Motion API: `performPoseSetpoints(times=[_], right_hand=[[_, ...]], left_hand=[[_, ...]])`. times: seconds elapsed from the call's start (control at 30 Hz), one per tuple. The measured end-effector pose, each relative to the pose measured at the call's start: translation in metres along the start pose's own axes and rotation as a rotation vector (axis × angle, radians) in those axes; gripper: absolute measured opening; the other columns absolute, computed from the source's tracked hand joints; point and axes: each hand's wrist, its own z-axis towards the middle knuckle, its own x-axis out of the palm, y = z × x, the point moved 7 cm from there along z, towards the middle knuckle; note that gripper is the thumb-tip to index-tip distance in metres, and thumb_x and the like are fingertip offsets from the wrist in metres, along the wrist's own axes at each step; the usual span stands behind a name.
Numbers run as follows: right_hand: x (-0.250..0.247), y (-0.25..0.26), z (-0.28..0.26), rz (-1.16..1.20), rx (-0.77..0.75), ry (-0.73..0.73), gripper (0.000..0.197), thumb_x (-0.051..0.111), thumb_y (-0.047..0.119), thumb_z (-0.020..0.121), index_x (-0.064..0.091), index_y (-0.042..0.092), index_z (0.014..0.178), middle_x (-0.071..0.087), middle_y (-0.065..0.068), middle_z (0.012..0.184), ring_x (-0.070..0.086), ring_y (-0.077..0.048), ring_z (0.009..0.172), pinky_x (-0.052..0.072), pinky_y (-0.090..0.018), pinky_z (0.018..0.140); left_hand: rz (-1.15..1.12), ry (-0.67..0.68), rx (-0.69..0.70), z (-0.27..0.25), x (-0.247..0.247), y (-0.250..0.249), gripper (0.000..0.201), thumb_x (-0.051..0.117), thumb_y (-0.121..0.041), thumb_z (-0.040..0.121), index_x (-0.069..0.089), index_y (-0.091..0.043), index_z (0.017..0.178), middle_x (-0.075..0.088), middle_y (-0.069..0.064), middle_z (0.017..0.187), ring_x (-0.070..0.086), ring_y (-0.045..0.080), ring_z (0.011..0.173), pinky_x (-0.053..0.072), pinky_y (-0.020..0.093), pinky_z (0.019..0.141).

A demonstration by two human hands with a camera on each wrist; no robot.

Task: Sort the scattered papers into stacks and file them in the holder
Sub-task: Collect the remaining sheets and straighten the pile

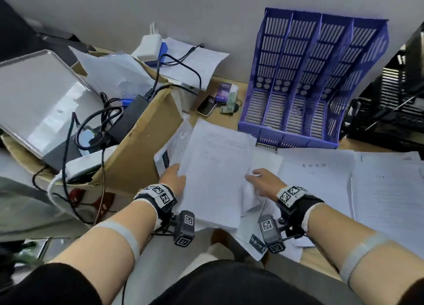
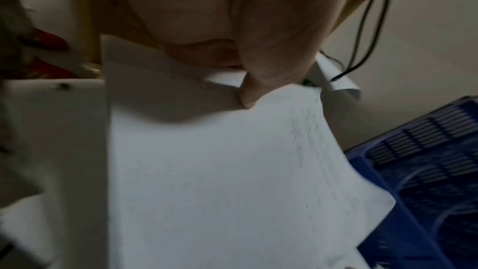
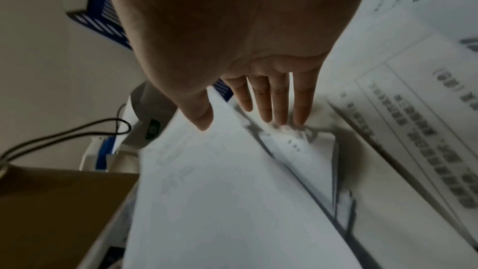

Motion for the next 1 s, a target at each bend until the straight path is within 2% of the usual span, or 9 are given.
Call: performPoseSetpoints(times=[0.1, 0.17, 0.33, 0.47, 0.6, 0.73, 0.8, 0.9, 1.0], right_hand=[[0.017, -0.002, 0.009, -0.169, 0.009, -0.001, 0.032, 0.063, 0.039, 0.089, 0.05, 0.016, 0.107, 0.053, -0.005, 0.093, 0.047, -0.016, 0.069, 0.038, -0.028, 0.065], [0.023, -0.001, 0.014, -0.293, -0.007, -0.042, 0.032, 0.064, 0.038, 0.087, 0.043, 0.014, 0.086, 0.047, -0.003, 0.08, 0.045, -0.02, 0.068, 0.034, -0.031, 0.065], [0.033, 0.009, 0.012, -0.235, 0.016, -0.055, 0.057, 0.066, 0.029, 0.086, 0.039, 0.004, 0.129, 0.053, -0.01, 0.11, 0.054, -0.027, 0.099, 0.039, -0.029, 0.071], [0.048, 0.011, 0.01, -0.31, 0.009, 0.045, 0.052, 0.065, 0.034, 0.079, 0.057, 0.011, 0.126, 0.063, -0.006, 0.12, 0.06, -0.03, 0.111, 0.049, -0.033, 0.094], [0.041, 0.017, 0.008, -0.619, 0.023, -0.1, 0.065, 0.059, 0.044, 0.082, 0.044, 0.009, 0.136, 0.041, -0.017, 0.136, 0.046, -0.036, 0.122, 0.042, -0.038, 0.104], [0.042, 0.021, 0.012, -0.401, -0.001, -0.108, 0.07, 0.067, 0.031, 0.082, 0.032, 0.005, 0.137, 0.042, -0.016, 0.134, 0.05, -0.036, 0.119, 0.046, -0.038, 0.095], [0.039, 0.025, 0.011, -0.281, -0.003, -0.088, 0.069, 0.068, 0.025, 0.083, 0.03, 0.005, 0.136, 0.05, -0.014, 0.128, 0.054, -0.035, 0.116, 0.048, -0.037, 0.09], [0.04, 0.03, 0.009, -0.26, -0.047, 0.047, 0.05, 0.065, 0.015, 0.085, 0.049, 0.008, 0.132, 0.06, -0.013, 0.124, 0.057, -0.033, 0.116, 0.048, -0.035, 0.093], [0.039, 0.027, 0.001, -0.272, -0.03, 0.108, 0.041, 0.063, 0.016, 0.086, 0.059, 0.012, 0.127, 0.063, -0.012, 0.125, 0.06, -0.03, 0.113, 0.049, -0.036, 0.096]], left_hand=[[0.032, -0.041, -0.143, -0.004, 0.005, 0.037, 0.033, 0.05, -0.007, 0.093, 0.057, -0.009, 0.125, 0.055, 0.015, 0.134, 0.055, 0.033, 0.119, 0.043, 0.032, 0.093], [0.067, -0.092, -0.23, -0.009, 0.005, 0.053, 0.033, 0.055, -0.013, 0.088, 0.055, -0.012, 0.121, 0.05, 0.015, 0.134, 0.052, 0.034, 0.12, 0.045, 0.037, 0.099], [0.018, -0.06, -0.348, -0.009, 0.013, 0.067, 0.071, 0.071, -0.03, 0.075, 0.031, -0.008, 0.13, 0.047, 0.015, 0.13, 0.051, 0.038, 0.119, 0.046, 0.046, 0.102], [0.095, 0.128, -0.271, -0.009, 0.026, 0.055, 0.031, 0.063, -0.041, 0.079, 0.058, -0.017, 0.098, 0.062, -0.003, 0.094, 0.059, 0.021, 0.087, 0.054, 0.031, 0.08], [0.079, 0.231, -0.215, -0.009, 0.043, 0.042, 0.046, 0.061, -0.046, 0.072, 0.06, -0.017, 0.107, 0.065, 0.001, 0.116, 0.056, 0.017, 0.086, 0.049, 0.025, 0.07], [0.043, 0.122, -0.224, -0.005, 0.037, 0.037, 0.062, 0.065, -0.051, 0.071, 0.054, -0.023, 0.125, 0.054, 0.003, 0.132, 0.057, 0.025, 0.112, 0.048, 0.029, 0.088], [0.03, 0.112, -0.221, 0.001, 0.035, 0.036, 0.063, 0.067, -0.045, 0.081, 0.046, -0.019, 0.134, 0.053, 0.005, 0.134, 0.057, 0.028, 0.118, 0.044, 0.027, 0.083], [-0.054, 0.126, -0.249, 0.004, 0.03, 0.032, 0.076, 0.07, -0.038, 0.085, 0.029, -0.007, 0.141, 0.051, 0.011, 0.136, 0.052, 0.031, 0.125, 0.038, 0.028, 0.081], [-0.061, 0.214, -0.16, 0.01, 0.038, 0.028, 0.065, 0.07, -0.045, 0.078, 0.05, -0.011, 0.129, 0.061, 0.003, 0.129, 0.058, 0.024, 0.114, 0.045, 0.027, 0.087]])
